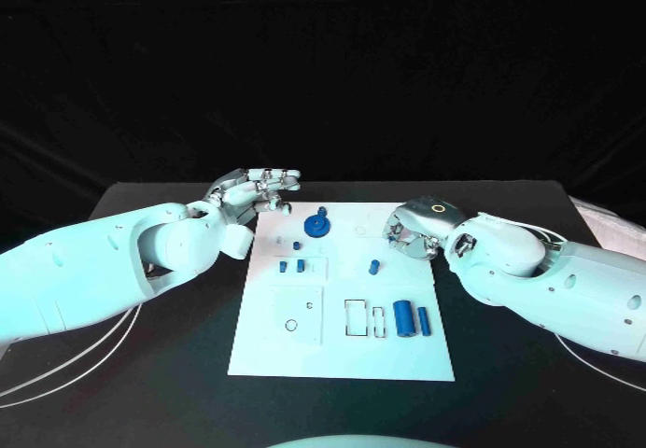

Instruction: Assemble the parts on the task board

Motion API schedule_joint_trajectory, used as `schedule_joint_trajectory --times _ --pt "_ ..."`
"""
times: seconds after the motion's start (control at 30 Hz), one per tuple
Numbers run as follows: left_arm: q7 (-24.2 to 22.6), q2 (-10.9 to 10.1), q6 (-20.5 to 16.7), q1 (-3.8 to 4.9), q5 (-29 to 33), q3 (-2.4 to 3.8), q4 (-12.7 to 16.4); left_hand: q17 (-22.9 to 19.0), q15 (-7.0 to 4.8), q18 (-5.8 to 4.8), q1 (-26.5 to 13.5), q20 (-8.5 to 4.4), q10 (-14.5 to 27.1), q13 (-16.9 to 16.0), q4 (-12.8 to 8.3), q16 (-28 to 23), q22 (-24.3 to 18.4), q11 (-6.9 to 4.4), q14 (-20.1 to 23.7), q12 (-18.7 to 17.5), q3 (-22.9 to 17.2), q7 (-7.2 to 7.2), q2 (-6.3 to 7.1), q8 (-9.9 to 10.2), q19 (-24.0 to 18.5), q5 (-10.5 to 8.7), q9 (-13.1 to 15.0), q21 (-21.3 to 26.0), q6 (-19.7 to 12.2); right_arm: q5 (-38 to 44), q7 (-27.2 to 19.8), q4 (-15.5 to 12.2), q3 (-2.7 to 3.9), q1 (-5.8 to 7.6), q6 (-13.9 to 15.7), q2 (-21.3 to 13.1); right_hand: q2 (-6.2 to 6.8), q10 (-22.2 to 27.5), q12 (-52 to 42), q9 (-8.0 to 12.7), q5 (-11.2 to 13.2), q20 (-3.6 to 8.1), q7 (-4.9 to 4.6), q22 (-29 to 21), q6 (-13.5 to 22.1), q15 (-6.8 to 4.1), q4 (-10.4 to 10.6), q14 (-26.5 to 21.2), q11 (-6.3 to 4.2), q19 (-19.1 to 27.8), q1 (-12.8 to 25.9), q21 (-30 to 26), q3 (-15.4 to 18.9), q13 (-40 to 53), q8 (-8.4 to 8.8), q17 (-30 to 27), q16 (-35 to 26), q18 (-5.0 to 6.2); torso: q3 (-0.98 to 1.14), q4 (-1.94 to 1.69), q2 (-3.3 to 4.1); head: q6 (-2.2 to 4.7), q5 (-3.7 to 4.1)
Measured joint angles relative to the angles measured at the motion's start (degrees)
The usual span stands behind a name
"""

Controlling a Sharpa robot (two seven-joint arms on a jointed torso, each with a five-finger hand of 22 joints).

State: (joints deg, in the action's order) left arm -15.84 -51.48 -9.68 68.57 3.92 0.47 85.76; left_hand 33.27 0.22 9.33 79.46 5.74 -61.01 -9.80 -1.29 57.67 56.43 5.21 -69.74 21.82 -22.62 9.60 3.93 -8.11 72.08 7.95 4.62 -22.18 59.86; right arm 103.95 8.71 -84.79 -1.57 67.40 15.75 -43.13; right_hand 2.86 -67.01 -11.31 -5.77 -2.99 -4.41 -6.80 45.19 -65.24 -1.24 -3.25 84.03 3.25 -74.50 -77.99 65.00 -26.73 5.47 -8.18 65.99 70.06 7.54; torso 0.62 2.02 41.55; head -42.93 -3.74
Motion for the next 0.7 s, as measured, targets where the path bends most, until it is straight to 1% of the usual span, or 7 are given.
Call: schedule_joint_trajectory --times 0.1,0.27,0.4,0.47,0.53,0.63,0.7 --pt "0.1 0.0 0.0 0.00 -0.1 0.00 0.0 0.0 0.00 0.00 0.0 0.00 0.0 0.0 0.0 0.0 0.0 0.00 0.0 0.3 0.0 0.11 0.00 0.0 0.0 0.00 0.0 0.2 -0.1 -0.4 0.0 -0.9 0.24 0.05 0.7 -0.6 -0.10 0.0 0.0 0.0 0.0 0.00 0.00 0.1 0.0 0.00 0.0 0.0 0.00 0.0 -0.1 0.1 0.0 0.0 0.00 0.1 0.0 0.00 0.00 0.00 0.00 0.00 0.00" --pt "0.2 0.0 0.1 0.00 -0.2 0.00 0.0 -0.1 0.00 0.00 0.0 0.00 0.0 0.0 0.0 -0.2 0.0 0.00 0.0 0.3 0.0 0.20 0.00 0.0 0.0 0.00 0.0 0.2 -0.2 -0.9 0.0 -2.6 0.86 0.15 1.7 -1.7 -0.15 0.0 0.0 0.0 0.0 0.00 0.00 0.2 0.0 0.00 0.0 0.0 0.01 0.0 -0.2 0.1 0.0 0.0 0.01 0.2 0.0 0.00 0.00 0.01 0.00 0.00 -0.16" --pt "0.2 0.0 0.1 0.00 -0.3 0.00 -0.1 -0.1 0.00 0.00 0.0 0.00 0.2 0.0 0.0 -0.2 0.0 0.20 0.0 0.3 0.0 0.20 0.00 0.0 0.0 0.00 0.0 0.2 -0.2 -1.4 0.0 -4.7 1.08 0.21 2.5 -2.3 -0.15 0.0 0.0 -0.1 0.0 -0.21 0.00 0.4 0.0 0.00 0.0 0.0 0.02 -0.2 -0.2 0.1 0.0 0.0 0.03 0.3 0.0 -0.01 -0.03 0.03 0.04 -0.01 -0.23" --pt "0.2 0.1 0.1 0.00 -0.3 -0.01 -0.1 -0.2 0.20 0.00 0.0 0.00 0.2 0.0 0.0 -0.2 0.0 0.20 0.2 0.3 0.0 0.20 0.00 0.0 0.0 0.00 0.0 0.2 -0.2 -1.8 -0.1 -5.9 1.13 0.21 2.8 -2.3 -0.15 0.0 0.0 -0.1 0.0 0.01 0.00 0.6 0.0 0.00 -0.1 0.0 0.02 -0.4 -0.2 0.5 -0.1 0.0 0.06 0.5 0.3 0.00 -0.03 0.03 0.04 0.02 -0.35" --pt "0.2 0.1 0.1 0.00 -0.3 -0.01 -0.1 -0.2 0.20 0.00 0.0 0.00 0.2 0.0 0.0 -0.2 0.0 0.20 0.2 0.3 0.0 0.20 0.00 0.0 0.0 0.00 0.0 0.2 -0.2 -2.4 -0.1 -7.3 1.17 0.20 3.2 -2.1 -0.22 -0.2 0.2 -0.1 0.0 0.01 0.00 0.6 0.0 0.00 -0.2 0.0 0.23 -0.4 -0.2 0.5 -0.2 0.0 0.07 0.5 0.3 -0.01 -0.03 0.03 0.05 0.05 -0.58" --pt "0.2 0.2 0.1 0.00 -0.3 -0.01 -0.2 -0.2 0.20 0.00 0.0 0.00 0.2 0.0 0.0 -0.2 0.0 0.20 0.2 0.3 0.0 0.20 0.00 0.0 0.0 0.00 0.0 0.2 -0.2 -3.4 -0.2 -8.9 1.22 0.12 3.6 -1.5 -0.30 -0.2 0.2 -0.1 0.0 0.01 -0.01 0.9 0.0 0.00 -0.4 0.0 0.23 -0.4 -0.3 0.5 -0.4 0.0 0.12 0.6 0.3 -0.01 -0.04 0.01 0.07 0.07 -0.95" --pt "0.2 0.4 0.2 -0.01 -0.3 -0.03 -0.3 -0.2 0.20 -0.01 0.0 0.00 0.2 0.0 0.0 -0.2 0.0 0.20 0.2 0.3 0.0 0.20 0.00 0.0 0.0 0.00 0.0 0.2 -0.2 -4.2 -0.4 -10.0 1.22 0.01 3.8 -0.8 -0.30 -0.2 0.3 -0.2 -0.3 0.01 -0.02 0.9 0.0 0.00 -0.5 0.0 0.20 -0.4 -0.3 0.5 -0.6 0.0 0.12 0.7 0.6 -0.01 -0.04 -0.04 0.08 -0.14 -1.52"
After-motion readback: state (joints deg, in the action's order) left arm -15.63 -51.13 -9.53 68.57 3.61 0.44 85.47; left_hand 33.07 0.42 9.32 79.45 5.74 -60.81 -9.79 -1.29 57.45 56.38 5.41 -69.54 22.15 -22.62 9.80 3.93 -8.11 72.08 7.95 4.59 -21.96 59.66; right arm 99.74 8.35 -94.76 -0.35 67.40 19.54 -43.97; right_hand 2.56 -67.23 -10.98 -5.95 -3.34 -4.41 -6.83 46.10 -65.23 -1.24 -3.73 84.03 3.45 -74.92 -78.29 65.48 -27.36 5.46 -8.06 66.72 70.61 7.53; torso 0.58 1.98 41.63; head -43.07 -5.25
